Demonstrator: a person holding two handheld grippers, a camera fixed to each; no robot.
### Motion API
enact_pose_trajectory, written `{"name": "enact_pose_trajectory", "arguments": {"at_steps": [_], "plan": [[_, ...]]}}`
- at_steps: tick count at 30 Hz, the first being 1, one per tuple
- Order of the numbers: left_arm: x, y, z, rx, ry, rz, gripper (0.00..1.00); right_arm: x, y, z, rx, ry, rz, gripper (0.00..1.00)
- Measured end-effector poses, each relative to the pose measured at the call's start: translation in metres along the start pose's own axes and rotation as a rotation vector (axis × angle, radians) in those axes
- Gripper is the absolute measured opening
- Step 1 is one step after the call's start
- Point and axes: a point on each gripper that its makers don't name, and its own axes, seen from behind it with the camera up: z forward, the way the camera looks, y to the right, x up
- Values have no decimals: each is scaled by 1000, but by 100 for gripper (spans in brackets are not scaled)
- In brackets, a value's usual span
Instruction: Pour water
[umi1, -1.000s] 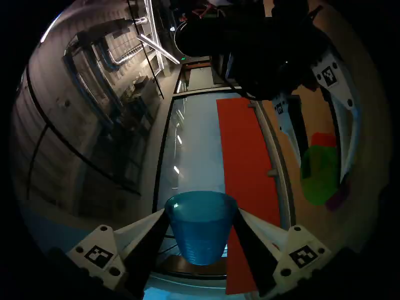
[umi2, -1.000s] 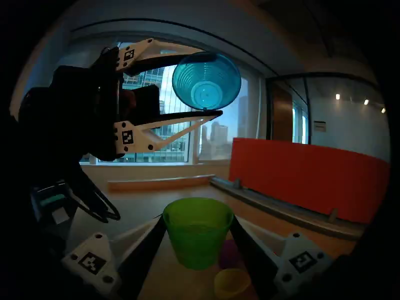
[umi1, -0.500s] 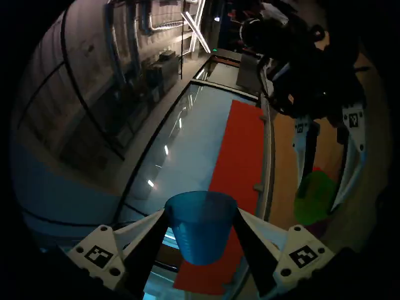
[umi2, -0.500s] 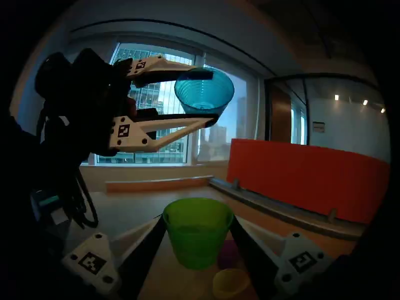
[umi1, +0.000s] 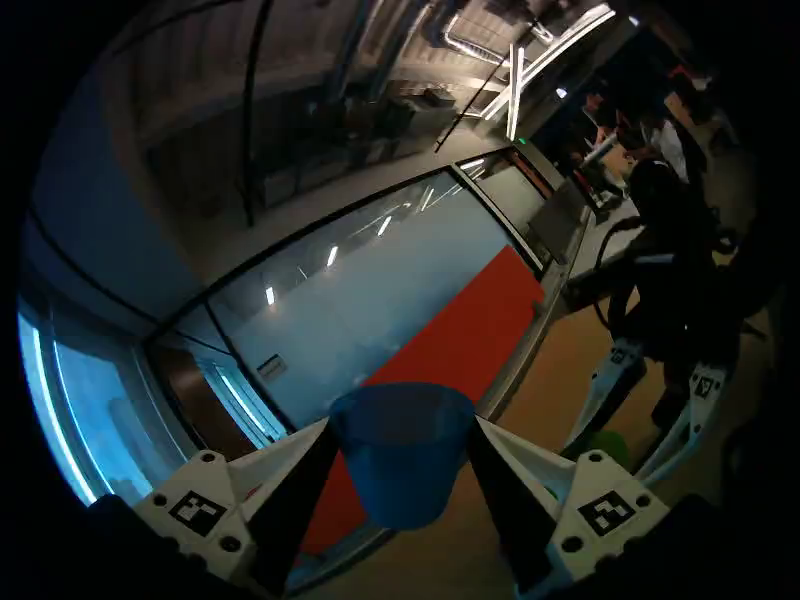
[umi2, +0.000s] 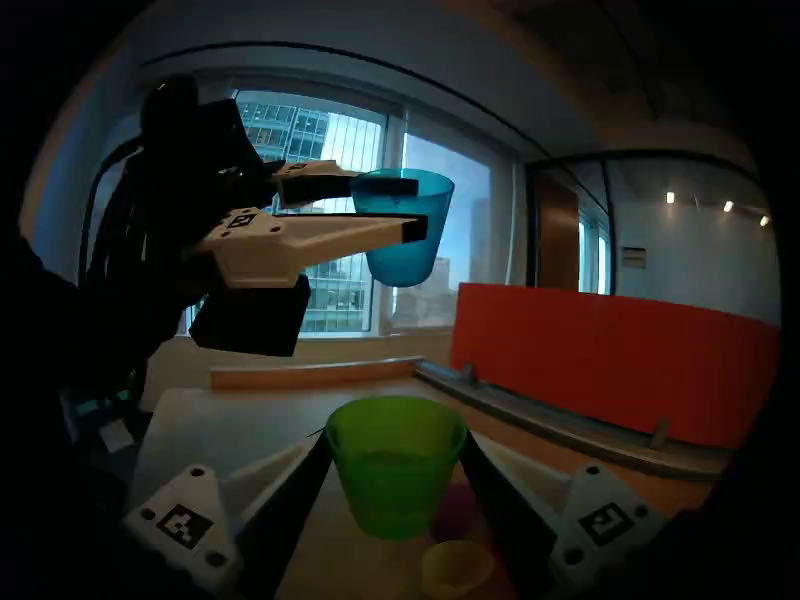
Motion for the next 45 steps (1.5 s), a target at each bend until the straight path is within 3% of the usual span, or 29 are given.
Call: {"name": "enact_pose_trajectory", "arguments": {"at_steps": [9, 12, 18, 23, 32, 45], "plan": [[0, -6, -2, -32, 10, -296, 86, 5, 2, -2, -7, 8, -3, 91], [-1, -6, -3, -49, 13, -376, 86, 6, 2, -3, -7, 10, -2, 92], [-9, -8, 0, -58, -8, -481, 86, 8, 2, -3, -10, 11, -4, 92], [-15, -9, 1, -58, -15, -521, 86, 8, 2, -3, -11, 11, -4, 91], [-30, -10, -1, -36, -36, -532, 86, 5, 6, -9, -23, 7, 0, 92], [-61, -1, -8, -30, -84, -554, 86, 3, 21, -29, -63, -5, 9, 91]]}}
